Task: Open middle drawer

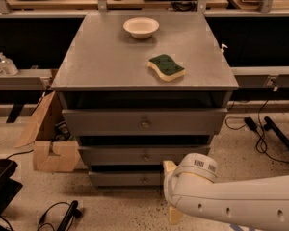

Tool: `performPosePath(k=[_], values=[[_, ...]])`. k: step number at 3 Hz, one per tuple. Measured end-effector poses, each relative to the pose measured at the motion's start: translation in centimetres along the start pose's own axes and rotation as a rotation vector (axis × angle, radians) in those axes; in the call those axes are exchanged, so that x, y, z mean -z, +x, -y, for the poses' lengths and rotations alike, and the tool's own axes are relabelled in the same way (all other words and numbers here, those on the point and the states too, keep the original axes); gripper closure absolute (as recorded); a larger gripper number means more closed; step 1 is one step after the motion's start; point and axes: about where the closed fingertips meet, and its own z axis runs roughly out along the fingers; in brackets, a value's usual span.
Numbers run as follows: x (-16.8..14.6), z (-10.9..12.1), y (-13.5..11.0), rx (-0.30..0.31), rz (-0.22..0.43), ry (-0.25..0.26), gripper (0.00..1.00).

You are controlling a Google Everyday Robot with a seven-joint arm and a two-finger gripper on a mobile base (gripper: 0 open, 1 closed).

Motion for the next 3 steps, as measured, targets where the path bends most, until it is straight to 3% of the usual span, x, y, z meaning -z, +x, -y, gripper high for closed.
performPosePath(k=[1,2,3], values=[[-7.2,4.3,3.7,0.048,-0.023,0.062,0.00],[-7.2,4.3,3.7,0.048,-0.023,0.062,0.00],[-8.9,4.7,3.8,0.043,0.022,0.065,0.00]])
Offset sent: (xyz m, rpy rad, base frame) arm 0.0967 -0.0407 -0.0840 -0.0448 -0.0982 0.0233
